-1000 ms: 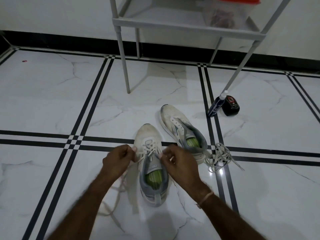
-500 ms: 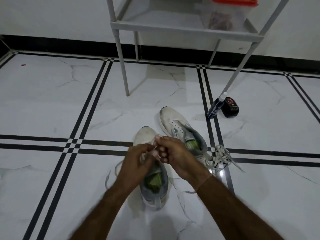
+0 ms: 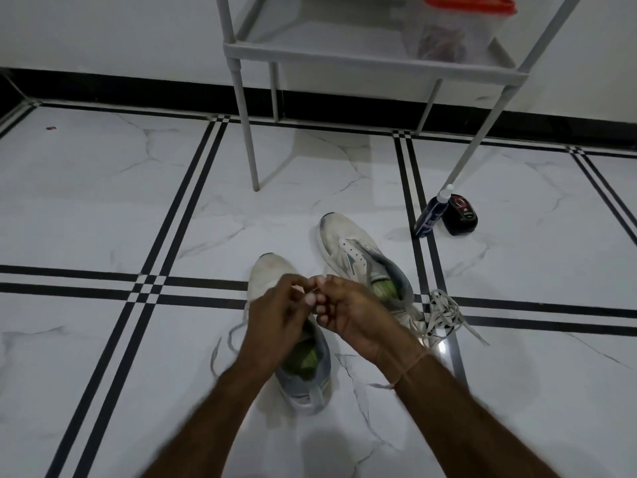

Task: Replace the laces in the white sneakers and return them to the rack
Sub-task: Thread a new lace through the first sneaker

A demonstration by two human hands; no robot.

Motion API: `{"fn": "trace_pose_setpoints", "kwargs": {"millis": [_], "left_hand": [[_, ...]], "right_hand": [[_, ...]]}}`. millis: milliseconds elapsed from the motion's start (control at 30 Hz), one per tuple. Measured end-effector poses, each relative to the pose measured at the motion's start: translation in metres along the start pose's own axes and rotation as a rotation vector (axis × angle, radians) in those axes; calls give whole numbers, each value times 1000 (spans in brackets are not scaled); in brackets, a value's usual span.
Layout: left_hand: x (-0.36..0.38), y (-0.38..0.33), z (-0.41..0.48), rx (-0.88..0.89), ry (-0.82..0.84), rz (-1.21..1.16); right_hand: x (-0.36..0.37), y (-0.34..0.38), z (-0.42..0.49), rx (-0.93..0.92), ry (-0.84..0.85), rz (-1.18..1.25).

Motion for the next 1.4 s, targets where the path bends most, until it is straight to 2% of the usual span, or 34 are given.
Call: {"fn": "trace_pose_setpoints", "kwargs": {"millis": [67, 133, 200, 267, 333, 367, 433, 500, 600, 667, 733, 833, 900, 1033, 1200, 1300, 1400], "left_hand": [[-4, 6, 3, -7, 19, -22], [-18, 28, 5, -150, -87, -157], [-39, 55, 1, -312, -221, -173], [-52, 71, -5, -428, -315, 68], [-50, 66, -10, -388, -404, 321], [-45, 56, -10, -289, -398, 323], [-30, 32, -5, -80, -195, 141], [-20, 16, -2, -33, 6, 16], [-31, 18, 0, -43, -59, 19], [-40, 28, -1, -20, -121, 146], [-38, 29, -3, 6, -91, 215], [-23, 18, -5, -34, 13, 44], [-18, 12, -4, -46, -48, -17], [-19, 15, -3, -70, -75, -25], [-25, 34, -2, -168, -112, -2], [-21, 34, -4, -217, -98, 30], [-15, 32, -5, -219, -73, 103]], "right_hand": [[-1, 4, 2, -5, -33, 72], [-9, 7, 4, -28, -86, 148], [-15, 4, 6, -49, -115, 154], [-16, -2, 7, -52, -115, 75], [-10, -8, 6, -57, -87, -43], [-6, -10, 6, -66, -63, -101], [4, -15, 7, -92, -27, -199], [9, -16, 9, -134, -24, -259], [5, -12, 10, -180, -23, -273], [2, -12, 10, -198, -49, -302], [0, -14, 11, -263, -81, -393], [4, -17, 13, -321, -17, -508], [6, -19, 12, -295, 11, -472], [0, -16, 9, -307, -80, -371], [-11, -33, 8, -439, -18, -906], [-13, -39, 9, -482, -95, -930], [-16, -41, 8, -441, -164, -897]]}}
Point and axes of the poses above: each hand's wrist, its own z-axis towards the middle knuckle, its own x-axis out of the palm, y = z × x, the point moved 1 cm from there along z, towards the middle knuckle, and after that the axes turned 5 degrees about -x, right-handed, at the moved point
